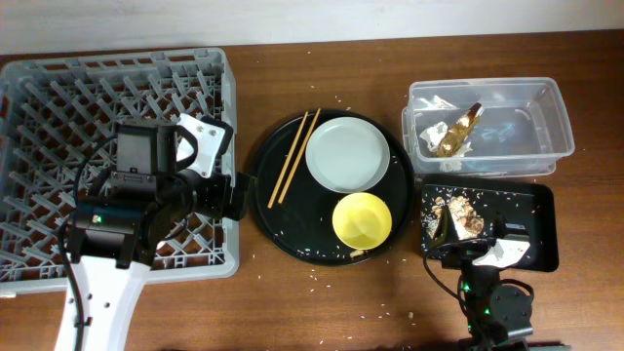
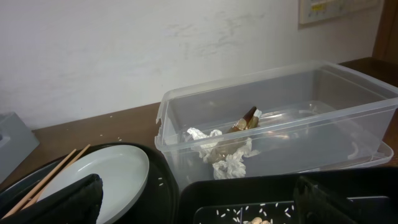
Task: Sort waste into correct bins and load items into the dishwasher rack
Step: 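Grasp the chopsticks with the left gripper and place them in the rack, then grasp the yellow bowl with the left gripper and place it in the rack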
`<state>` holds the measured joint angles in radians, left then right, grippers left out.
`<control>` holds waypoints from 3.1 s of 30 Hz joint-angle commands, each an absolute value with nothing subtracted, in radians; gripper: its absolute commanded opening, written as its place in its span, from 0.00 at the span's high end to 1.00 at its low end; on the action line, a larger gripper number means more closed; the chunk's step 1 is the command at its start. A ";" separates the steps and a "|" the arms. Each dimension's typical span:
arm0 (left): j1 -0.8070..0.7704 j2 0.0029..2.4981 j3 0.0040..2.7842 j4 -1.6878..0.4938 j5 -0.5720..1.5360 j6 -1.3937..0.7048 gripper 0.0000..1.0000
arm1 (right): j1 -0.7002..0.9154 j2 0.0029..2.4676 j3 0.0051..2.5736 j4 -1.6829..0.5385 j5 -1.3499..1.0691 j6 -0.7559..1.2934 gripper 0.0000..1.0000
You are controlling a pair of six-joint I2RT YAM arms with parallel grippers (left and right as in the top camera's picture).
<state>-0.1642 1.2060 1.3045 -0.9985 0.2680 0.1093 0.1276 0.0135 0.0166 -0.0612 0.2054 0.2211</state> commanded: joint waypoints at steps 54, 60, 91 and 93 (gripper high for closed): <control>-0.403 2.375 2.133 -1.325 0.088 -0.057 1.00 | 0.124 0.004 0.006 -0.059 0.214 0.217 0.02; -0.159 2.117 2.216 -1.469 0.027 -0.165 1.00 | 0.124 0.004 0.006 -0.059 0.214 0.217 0.02; -0.640 2.212 1.737 -1.114 0.352 -0.075 0.56 | 0.124 0.004 0.006 -0.059 0.214 0.217 0.02; -0.643 2.242 1.732 -1.118 0.360 -0.075 0.60 | 0.124 0.004 0.006 -0.059 0.214 0.217 0.02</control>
<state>-0.6422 2.1921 1.7489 -1.1164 0.3309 -0.0906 0.1276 0.0101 0.0147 -0.0582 0.2054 0.2214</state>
